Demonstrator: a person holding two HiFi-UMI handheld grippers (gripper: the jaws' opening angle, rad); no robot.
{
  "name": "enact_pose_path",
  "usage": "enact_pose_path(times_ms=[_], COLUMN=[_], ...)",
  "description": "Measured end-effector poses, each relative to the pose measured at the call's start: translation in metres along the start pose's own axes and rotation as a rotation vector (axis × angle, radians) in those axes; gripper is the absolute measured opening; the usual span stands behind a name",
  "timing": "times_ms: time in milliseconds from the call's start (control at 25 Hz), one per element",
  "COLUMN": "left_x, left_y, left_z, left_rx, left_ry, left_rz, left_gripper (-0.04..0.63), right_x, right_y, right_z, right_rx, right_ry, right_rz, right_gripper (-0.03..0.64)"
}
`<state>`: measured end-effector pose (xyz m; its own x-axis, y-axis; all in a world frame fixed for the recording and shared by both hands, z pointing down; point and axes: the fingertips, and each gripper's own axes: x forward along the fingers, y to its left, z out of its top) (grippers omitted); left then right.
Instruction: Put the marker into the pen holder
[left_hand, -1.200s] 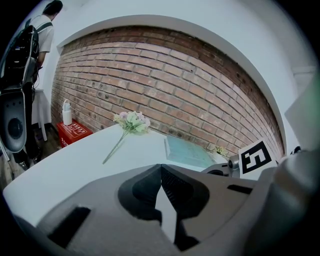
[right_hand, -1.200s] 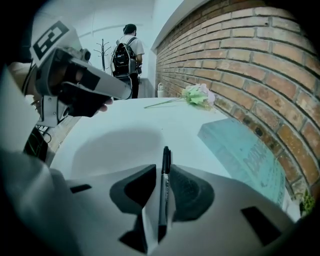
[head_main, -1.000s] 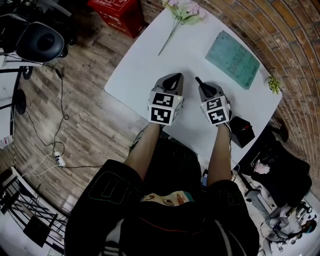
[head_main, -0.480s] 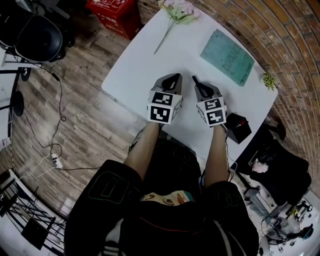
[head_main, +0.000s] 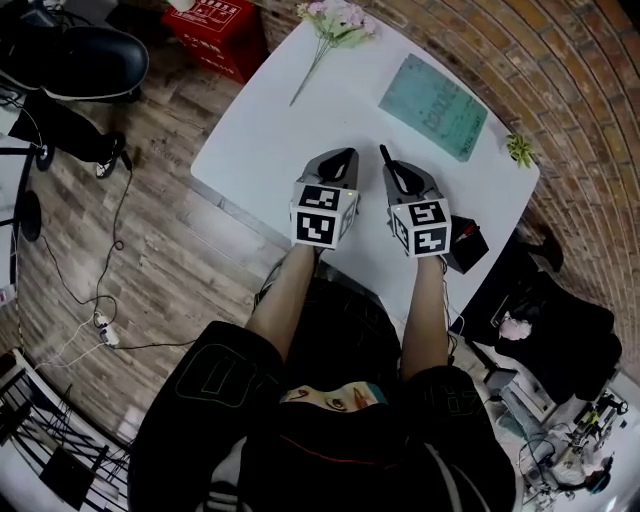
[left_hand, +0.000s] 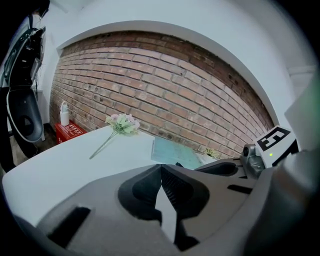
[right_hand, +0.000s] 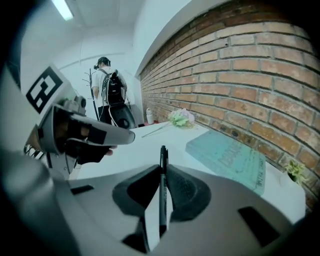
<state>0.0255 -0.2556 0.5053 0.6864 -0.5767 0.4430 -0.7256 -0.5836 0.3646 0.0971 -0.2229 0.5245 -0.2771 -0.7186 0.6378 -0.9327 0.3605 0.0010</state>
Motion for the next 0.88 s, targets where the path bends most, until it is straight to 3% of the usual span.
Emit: enact_pose_path(times_ms=[400,880], left_x=[0.000,0.006], left_y=[-0.050,-0.112], left_z=[0.005,0.002], left_rx=[0.030,0.046], left_ry=[-0.025,-0.042], left_rz=[-0.040,-0.095], left_gripper=[0.009,0.009], right_x=[-0.063,-0.138], right_y=[-0.020,-0.050], right_z=[0.020,0.030], right_rx=[0.179,0.255], right_ry=[-0.166,-0.301], right_rz=[-0.021,-0.054], right_gripper=[0.052,0.052])
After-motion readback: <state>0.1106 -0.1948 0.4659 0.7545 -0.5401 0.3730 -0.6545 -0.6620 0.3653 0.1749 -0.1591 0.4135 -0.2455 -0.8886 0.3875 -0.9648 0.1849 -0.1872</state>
